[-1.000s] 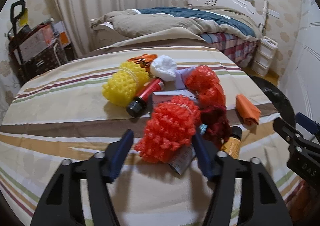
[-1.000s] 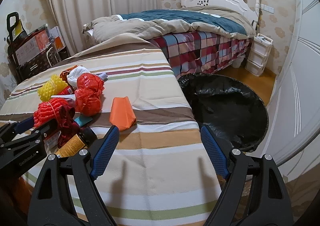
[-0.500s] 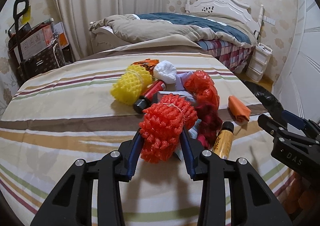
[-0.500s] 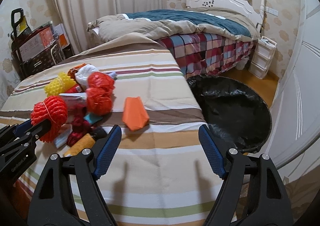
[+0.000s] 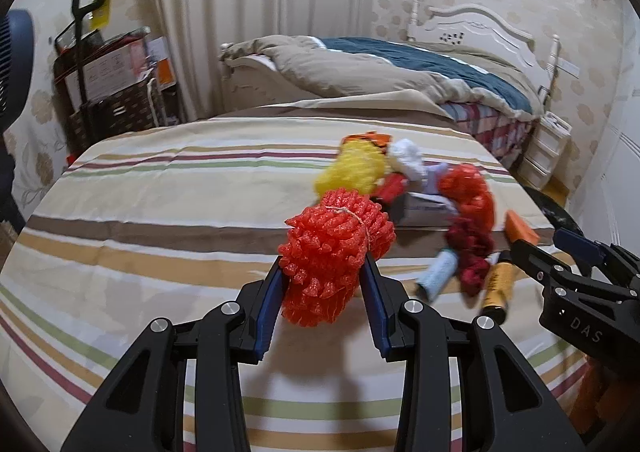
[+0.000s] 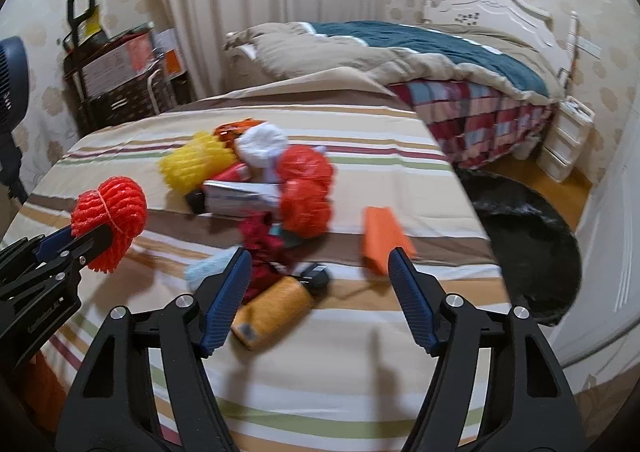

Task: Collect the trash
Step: 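Grasp the dark red mesh with the right tool while the left tool holds the orange net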

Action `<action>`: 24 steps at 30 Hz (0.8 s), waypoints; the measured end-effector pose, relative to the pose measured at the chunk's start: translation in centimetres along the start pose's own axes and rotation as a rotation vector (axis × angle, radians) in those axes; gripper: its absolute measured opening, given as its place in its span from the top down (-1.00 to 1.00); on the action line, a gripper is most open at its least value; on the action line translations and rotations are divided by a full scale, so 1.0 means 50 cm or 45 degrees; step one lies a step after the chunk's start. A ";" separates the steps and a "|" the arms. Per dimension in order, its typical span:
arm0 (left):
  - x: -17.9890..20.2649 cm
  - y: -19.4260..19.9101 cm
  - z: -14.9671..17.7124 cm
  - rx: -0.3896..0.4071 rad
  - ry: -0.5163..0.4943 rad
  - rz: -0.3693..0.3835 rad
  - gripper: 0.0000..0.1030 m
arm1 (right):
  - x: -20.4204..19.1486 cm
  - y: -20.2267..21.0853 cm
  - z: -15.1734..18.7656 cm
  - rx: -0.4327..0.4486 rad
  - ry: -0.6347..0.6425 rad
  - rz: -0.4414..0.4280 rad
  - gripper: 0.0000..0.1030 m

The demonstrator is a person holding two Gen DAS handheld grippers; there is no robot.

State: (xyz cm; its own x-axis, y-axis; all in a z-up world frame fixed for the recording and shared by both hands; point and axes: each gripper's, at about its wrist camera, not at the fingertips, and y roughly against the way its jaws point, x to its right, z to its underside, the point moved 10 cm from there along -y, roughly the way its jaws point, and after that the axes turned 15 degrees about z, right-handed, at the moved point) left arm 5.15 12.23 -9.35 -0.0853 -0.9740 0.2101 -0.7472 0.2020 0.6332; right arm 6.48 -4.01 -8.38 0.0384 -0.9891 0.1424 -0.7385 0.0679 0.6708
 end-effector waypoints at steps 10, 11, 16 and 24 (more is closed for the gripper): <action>-0.077 0.026 0.005 0.033 0.032 -0.095 0.24 | -0.087 -0.028 -0.003 -0.067 0.088 -0.068 0.08; -0.080 0.026 0.007 0.033 0.035 -0.096 0.24 | -0.095 -0.033 -0.001 -0.078 0.102 -0.065 0.10; -0.091 0.025 0.012 0.026 0.056 -0.088 0.24 | -0.111 -0.050 0.005 -0.113 0.130 -0.055 0.32; -0.088 0.017 0.017 0.014 0.061 -0.064 0.24 | -0.121 -0.066 0.015 -0.136 0.154 -0.047 0.37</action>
State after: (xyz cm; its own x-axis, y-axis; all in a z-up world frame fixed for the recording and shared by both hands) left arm 4.33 16.60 -10.39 -0.0161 -0.9768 0.2136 -0.7570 0.1515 0.6357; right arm 8.18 1.63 -12.02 0.1495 -0.9687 0.1984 -0.6599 0.0517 0.7496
